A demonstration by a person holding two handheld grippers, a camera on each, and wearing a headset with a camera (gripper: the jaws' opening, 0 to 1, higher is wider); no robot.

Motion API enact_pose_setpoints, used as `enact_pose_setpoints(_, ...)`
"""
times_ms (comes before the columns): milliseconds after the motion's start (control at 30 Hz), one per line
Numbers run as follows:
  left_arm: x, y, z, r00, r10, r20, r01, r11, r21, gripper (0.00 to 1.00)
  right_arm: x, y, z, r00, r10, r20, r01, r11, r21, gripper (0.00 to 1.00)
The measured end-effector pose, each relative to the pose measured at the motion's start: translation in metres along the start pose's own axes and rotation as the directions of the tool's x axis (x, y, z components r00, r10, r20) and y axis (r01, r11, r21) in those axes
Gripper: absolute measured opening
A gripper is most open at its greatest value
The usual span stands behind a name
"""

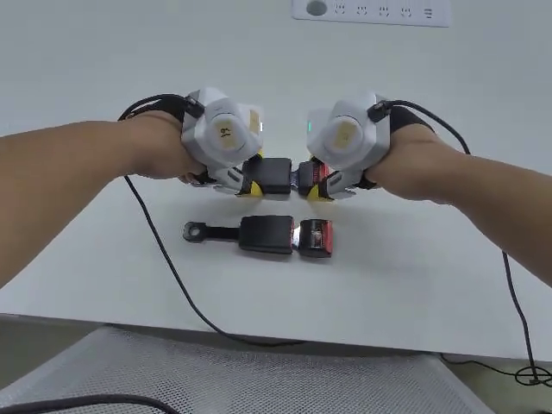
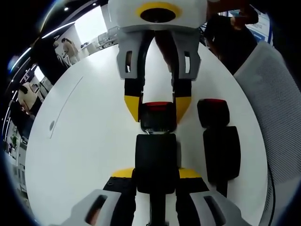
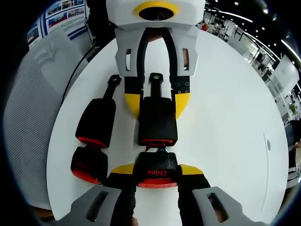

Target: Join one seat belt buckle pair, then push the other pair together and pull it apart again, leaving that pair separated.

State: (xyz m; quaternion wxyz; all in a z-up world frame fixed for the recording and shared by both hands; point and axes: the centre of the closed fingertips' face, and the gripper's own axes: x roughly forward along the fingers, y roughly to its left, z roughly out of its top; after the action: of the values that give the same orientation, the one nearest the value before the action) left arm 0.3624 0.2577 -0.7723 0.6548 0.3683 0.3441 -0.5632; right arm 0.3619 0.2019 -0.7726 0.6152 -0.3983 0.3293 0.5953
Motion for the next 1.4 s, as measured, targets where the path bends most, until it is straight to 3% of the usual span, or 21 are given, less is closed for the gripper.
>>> enact_pose_setpoints(433,-0.001,-0.003,0.000,1.0000,0.002,0.000,-0.002,1.000,-0.008,0.32,-0.004,0.003,-0.011,0.9997,-0.013,-0.020,0.013,1.000,0.008,0.30)
enact_pose_setpoints(700,-0.001,-0.003,-0.002,0.9999,-0.011,-0.009,0.011,1.000,0.012,0.32,-0.007,0.006,-0.016,0.9999,-0.010,0.010,0.010,1.000,0.013,0.31)
enact_pose_setpoints(1133,0.000,-0.004,-0.002,0.9999,-0.010,-0.011,0.010,1.000,0.009,0.32,-0.025,0.004,-0.055,0.9989,-0.036,-0.029,0.038,0.997,0.066,0.32)
enact_pose_setpoints(1400,-0.001,-0.004,-0.002,0.9999,0.004,-0.009,-0.004,1.000,0.004,0.33,-0.037,0.009,-0.075,0.9978,-0.033,-0.058,0.035,0.999,0.036,0.32)
